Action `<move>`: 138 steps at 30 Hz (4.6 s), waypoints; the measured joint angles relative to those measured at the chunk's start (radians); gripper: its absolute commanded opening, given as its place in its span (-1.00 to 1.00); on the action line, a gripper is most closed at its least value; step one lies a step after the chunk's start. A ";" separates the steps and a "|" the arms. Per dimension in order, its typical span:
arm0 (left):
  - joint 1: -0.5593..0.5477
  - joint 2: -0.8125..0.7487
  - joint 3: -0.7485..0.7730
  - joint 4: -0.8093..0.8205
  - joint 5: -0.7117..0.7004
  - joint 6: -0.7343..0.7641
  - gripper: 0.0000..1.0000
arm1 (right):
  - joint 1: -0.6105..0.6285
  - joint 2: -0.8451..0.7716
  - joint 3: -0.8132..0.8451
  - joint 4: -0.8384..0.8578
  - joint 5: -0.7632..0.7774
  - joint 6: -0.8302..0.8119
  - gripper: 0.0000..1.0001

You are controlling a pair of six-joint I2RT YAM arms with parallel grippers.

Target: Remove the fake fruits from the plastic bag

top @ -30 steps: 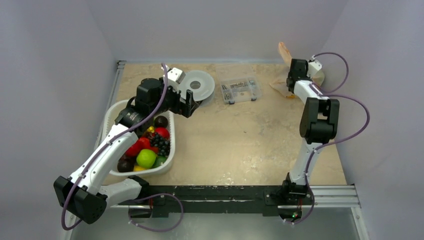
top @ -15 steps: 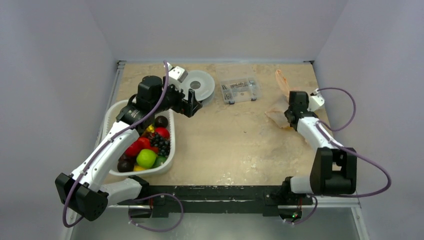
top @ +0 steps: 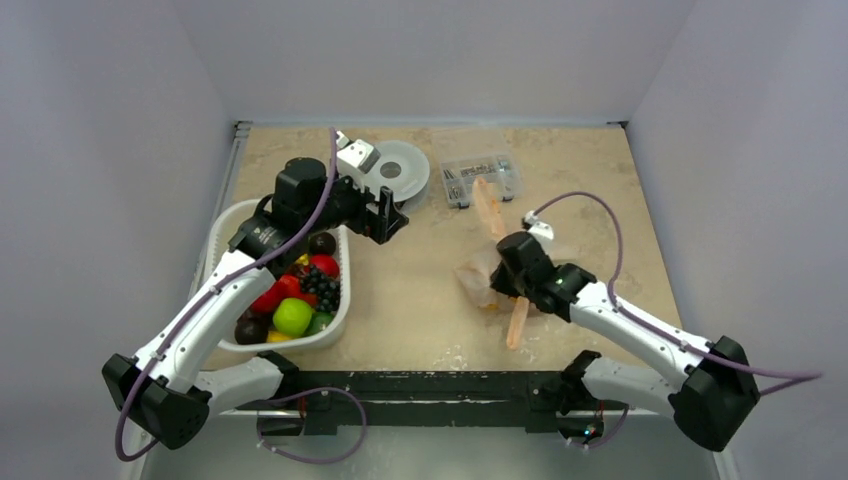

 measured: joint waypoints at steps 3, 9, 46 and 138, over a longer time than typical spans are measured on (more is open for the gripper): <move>-0.004 -0.003 0.000 0.000 -0.004 -0.001 1.00 | 0.210 0.024 0.008 0.022 -0.027 0.041 -1.00; -0.023 0.005 0.000 -0.005 -0.011 0.000 1.00 | 0.397 0.173 0.126 0.113 -0.077 0.021 -0.25; -0.400 0.603 0.244 -0.282 -0.324 0.069 -0.23 | 0.102 -0.149 0.029 0.028 -0.172 -0.278 -0.05; -0.395 0.546 0.293 -0.284 -0.346 0.124 -0.19 | 0.097 -0.269 -0.099 0.246 -0.224 -0.306 -1.00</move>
